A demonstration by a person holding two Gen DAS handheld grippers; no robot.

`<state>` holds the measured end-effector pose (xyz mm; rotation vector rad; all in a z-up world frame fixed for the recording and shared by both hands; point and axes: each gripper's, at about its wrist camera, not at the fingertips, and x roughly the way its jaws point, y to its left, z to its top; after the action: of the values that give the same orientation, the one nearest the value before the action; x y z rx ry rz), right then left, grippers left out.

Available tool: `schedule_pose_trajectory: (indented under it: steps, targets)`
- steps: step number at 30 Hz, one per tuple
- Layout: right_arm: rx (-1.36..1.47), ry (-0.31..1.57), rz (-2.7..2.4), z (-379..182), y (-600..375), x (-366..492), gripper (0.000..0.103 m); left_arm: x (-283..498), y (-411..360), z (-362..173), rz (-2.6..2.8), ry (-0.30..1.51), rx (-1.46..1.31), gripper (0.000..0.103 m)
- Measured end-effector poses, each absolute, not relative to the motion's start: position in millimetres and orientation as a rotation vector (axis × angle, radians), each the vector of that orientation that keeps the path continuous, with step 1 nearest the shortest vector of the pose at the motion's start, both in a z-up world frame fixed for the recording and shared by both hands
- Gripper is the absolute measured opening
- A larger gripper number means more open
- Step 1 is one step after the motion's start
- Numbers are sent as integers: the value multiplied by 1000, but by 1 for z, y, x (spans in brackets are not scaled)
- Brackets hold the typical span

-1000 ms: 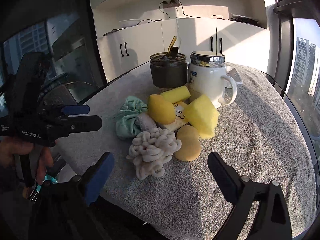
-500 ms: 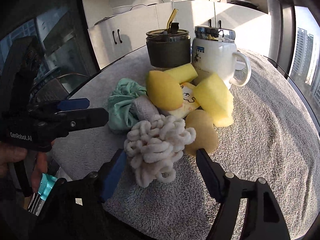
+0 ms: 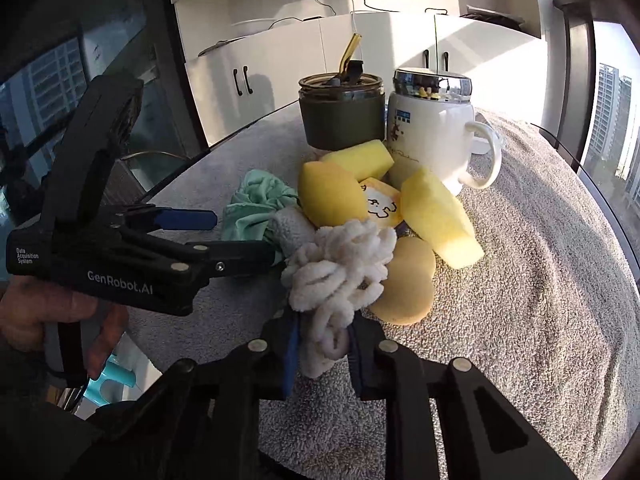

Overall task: Organize soft objects
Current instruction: 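Grasp the white rope knot with the right tool while the left tool grasps the green cloth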

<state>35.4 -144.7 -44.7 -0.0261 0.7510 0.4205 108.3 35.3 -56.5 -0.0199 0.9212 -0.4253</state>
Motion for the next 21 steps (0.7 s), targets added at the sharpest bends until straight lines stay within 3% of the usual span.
schedule_pose_trajectory:
  steps: [2, 3, 4, 5, 6, 10, 13, 21]
  targets:
    - [-21, 753, 420, -43, -149, 35, 22, 111, 37, -58, -416, 914, -25, 102]
    - [-17, 753, 418, -43, -151, 35, 22, 113, 37, -59, -409, 916, -21, 95]
    - [-11, 753, 418, -44, -153, 35, 22, 114, 36, -61, -406, 924, -14, 78]
    - [-4, 753, 419, -45, -154, 35, 22, 112, 35, -61, -403, 919, 4, 77]
    - [3, 752, 421, -45, -157, 35, 22, 110, 34, -59, -420, 919, 8, 66]
    - [17, 743, 427, -45, -160, 36, 22, 108, 28, -56, -460, 917, 18, 48]
    - [20, 736, 431, -45, -160, 34, 22, 107, 31, -52, -467, 892, -1, 39]
    - [-9, 724, 415, -41, -160, 28, 22, 91, 41, -41, -424, 828, -1, 34]
